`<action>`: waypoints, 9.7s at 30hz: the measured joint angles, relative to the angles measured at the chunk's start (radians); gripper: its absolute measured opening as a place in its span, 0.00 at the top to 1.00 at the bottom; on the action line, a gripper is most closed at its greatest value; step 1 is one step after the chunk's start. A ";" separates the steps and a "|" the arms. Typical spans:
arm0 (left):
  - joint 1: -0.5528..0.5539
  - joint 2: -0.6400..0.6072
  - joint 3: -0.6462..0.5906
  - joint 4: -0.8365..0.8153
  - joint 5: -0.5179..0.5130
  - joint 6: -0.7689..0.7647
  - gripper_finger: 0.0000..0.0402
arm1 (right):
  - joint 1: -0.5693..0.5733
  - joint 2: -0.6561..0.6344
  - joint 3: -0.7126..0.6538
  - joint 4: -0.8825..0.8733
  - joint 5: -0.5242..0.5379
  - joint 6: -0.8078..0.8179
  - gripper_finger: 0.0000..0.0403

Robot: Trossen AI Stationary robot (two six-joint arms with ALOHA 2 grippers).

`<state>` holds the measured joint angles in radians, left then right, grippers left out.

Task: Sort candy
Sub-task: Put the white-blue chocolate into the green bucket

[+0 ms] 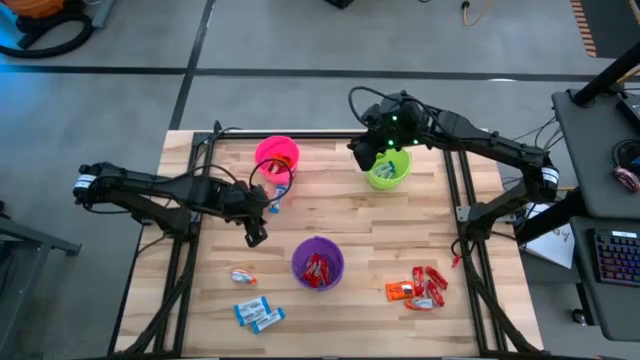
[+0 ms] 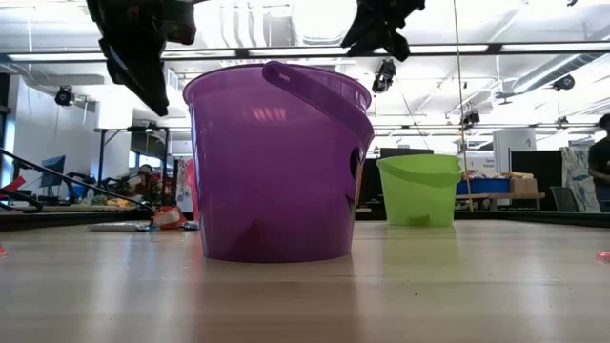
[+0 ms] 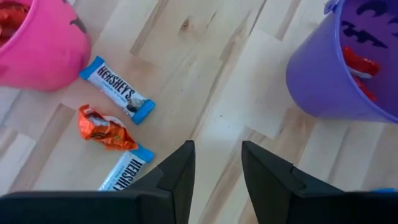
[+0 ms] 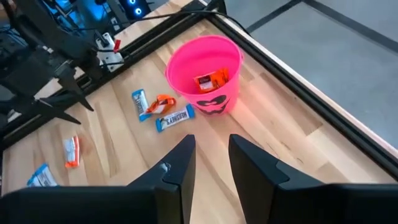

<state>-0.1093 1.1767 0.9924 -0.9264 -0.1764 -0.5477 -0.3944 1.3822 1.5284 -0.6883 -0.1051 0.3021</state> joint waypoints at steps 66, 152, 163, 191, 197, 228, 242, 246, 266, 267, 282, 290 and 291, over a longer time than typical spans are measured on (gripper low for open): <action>0.215 0.030 -0.561 0.361 -0.314 0.144 1.00 | 0.010 0.005 -0.002 0.005 0.003 -0.124 0.82; 0.073 0.161 -0.447 0.407 0.163 0.369 0.87 | 0.010 0.005 -0.002 0.013 -0.002 -0.145 0.85; 0.073 0.040 -0.440 0.392 0.163 0.370 0.96 | 0.010 0.005 -0.002 0.013 -0.002 -0.144 0.85; 0.060 0.036 -0.438 0.357 0.216 0.311 0.53 | 0.013 0.005 -0.002 0.013 -0.004 -0.130 0.84; 0.060 0.074 -0.438 0.360 0.221 0.315 0.47 | 0.016 0.006 -0.002 0.013 -0.004 -0.130 0.85; 0.060 0.184 -0.432 0.389 0.221 0.334 0.96 | 0.017 0.008 -0.002 0.014 -0.003 -0.138 0.85; 0.060 0.049 -0.437 0.377 0.212 0.321 0.97 | 0.017 0.008 -0.002 0.014 -0.003 -0.135 0.85; 0.060 -0.026 -0.436 0.378 0.212 0.318 0.97 | 0.017 0.008 -0.002 0.016 -0.003 -0.136 0.84; 0.061 -0.216 -0.248 0.433 -0.244 0.461 0.96 | 0.059 0.021 -0.002 0.181 -0.018 -0.130 0.79; 0.061 -0.201 -0.225 0.430 -0.282 0.499 0.96 | 0.067 0.025 -0.002 0.214 -0.029 -0.130 0.78; 0.075 0.069 0.077 0.426 -0.675 0.705 0.96 | 0.152 0.200 -0.004 0.463 -0.052 -0.080 0.54; 0.075 0.156 0.139 0.423 -0.678 0.667 0.96 | 0.152 0.259 -0.004 0.484 -0.052 -0.004 0.50; 0.075 0.162 0.146 0.423 -0.678 0.667 0.96 | 0.152 0.263 -0.004 0.481 -0.051 0.002 0.50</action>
<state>-0.0345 1.3383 1.1383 -0.5037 -0.8543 0.1188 -0.2424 1.6451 1.5246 -0.2071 -0.1562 0.3041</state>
